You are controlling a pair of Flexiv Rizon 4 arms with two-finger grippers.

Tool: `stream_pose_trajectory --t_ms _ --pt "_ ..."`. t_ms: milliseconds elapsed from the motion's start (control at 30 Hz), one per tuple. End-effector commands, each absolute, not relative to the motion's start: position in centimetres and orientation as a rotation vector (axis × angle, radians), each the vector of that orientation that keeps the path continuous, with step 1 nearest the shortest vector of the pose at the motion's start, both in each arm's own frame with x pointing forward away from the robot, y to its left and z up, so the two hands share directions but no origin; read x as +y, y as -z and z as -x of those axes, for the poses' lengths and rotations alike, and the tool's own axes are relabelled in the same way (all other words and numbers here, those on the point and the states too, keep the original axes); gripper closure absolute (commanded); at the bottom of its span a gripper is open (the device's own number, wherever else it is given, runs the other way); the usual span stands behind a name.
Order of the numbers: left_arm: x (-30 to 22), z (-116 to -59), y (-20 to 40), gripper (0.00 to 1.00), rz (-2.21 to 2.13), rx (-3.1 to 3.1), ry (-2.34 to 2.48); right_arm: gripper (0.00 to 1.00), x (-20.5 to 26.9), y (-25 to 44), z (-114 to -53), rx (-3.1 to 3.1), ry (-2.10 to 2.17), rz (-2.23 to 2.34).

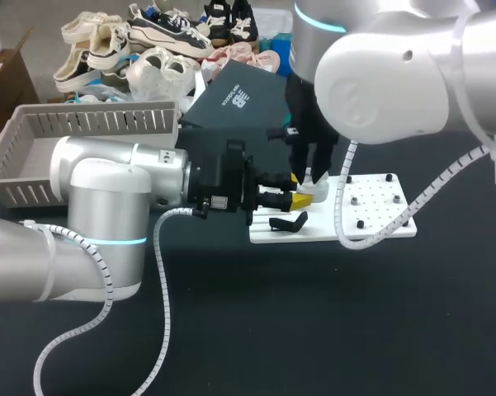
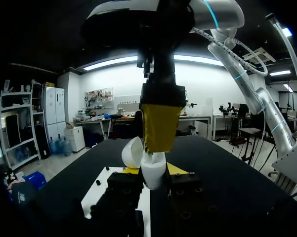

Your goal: Pick up each earbud case from the left stands, insert the matching earbuds, close the lid, and place the case in the box.

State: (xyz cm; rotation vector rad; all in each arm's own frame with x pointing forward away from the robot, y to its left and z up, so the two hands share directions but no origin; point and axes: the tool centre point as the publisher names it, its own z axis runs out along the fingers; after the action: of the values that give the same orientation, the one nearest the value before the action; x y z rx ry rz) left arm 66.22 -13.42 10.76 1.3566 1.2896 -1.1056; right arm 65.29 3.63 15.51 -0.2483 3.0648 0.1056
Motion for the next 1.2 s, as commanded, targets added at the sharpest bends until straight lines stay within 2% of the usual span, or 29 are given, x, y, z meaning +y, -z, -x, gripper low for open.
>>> stream_pose_trajectory --t_ms 33,67,100,167,933,967,1000,1033,1200 --pt "-13.4 -66.2 -10.8 1.0 -1.354 1.287 1.104 0.86 3.7 -15.2 -65.3 3.064 -0.093 0.241" --pt "-13.4 -66.2 -10.8 1.0 -1.354 1.287 1.104 0.67 3.7 -15.2 -65.3 3.064 -0.091 0.24" --pt "-13.4 -66.2 -10.8 1.0 -1.354 1.287 1.104 0.62 3.8 -15.1 -65.3 3.062 -0.086 0.238" --pt "-13.4 -66.2 -10.8 1.0 -1.354 1.287 1.104 0.57 3.8 -15.1 -65.3 3.06 -0.087 0.233" --pt "-13.4 -66.2 -10.8 1.0 -1.354 1.287 1.104 0.51 2.2 -17.6 -63.8 2.98 -0.081 0.191" --pt "-13.4 -66.2 -10.8 1.0 -1.354 1.287 1.104 0.48 2.0 -17.7 -63.7 2.974 -0.08 0.178" --pt "-13.4 -66.2 -10.8 1.0 -1.354 1.287 1.104 0.35 1.7 -17.7 -63.6 2.97 -0.08 0.165" --pt "-13.4 -66.2 -10.8 1.0 -1.354 1.287 1.104 0.27 1.4 -17.8 -63.6 2.968 -0.084 0.152" --pt "-13.4 -66.2 -10.8 1.0 -1.354 1.287 1.104 0.03 0.2 -18.1 -63.4 2.959 -0.103 0.079"
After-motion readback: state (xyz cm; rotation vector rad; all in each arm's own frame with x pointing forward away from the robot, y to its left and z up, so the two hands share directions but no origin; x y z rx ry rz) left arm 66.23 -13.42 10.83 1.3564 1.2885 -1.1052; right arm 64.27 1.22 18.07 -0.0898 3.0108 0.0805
